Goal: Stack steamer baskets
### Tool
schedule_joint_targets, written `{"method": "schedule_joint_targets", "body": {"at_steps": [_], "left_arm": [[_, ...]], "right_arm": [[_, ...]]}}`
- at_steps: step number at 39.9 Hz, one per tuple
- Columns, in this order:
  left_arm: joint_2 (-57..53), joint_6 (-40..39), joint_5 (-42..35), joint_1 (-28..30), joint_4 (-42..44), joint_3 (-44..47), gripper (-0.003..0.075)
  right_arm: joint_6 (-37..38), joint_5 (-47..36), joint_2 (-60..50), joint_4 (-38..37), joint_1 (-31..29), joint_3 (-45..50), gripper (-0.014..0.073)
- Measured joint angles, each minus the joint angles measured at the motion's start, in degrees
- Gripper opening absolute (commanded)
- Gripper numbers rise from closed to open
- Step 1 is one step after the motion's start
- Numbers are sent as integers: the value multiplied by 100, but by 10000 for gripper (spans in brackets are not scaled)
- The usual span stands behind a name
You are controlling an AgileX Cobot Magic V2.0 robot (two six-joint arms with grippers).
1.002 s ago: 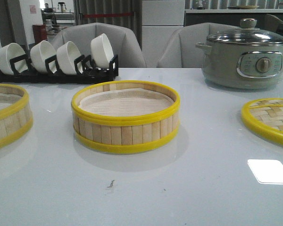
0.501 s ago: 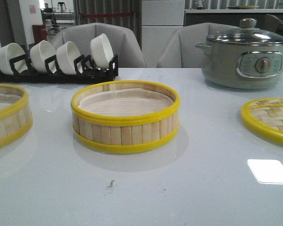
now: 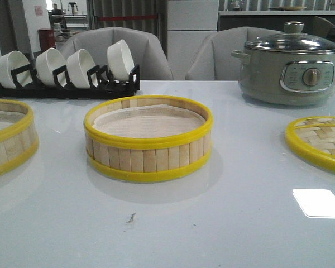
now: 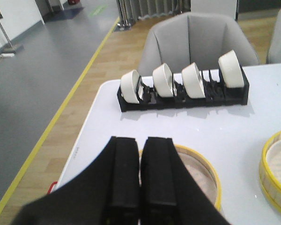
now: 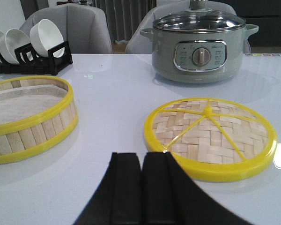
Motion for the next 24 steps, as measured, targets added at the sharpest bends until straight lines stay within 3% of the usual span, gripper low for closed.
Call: {"method": "schedule_joint_targets", "body": {"at_steps": [24], "left_arm": [[638, 0, -122, -24, 0, 10, 87]], "right_arm": [[0, 0, 0, 0, 0, 0, 48]]}}
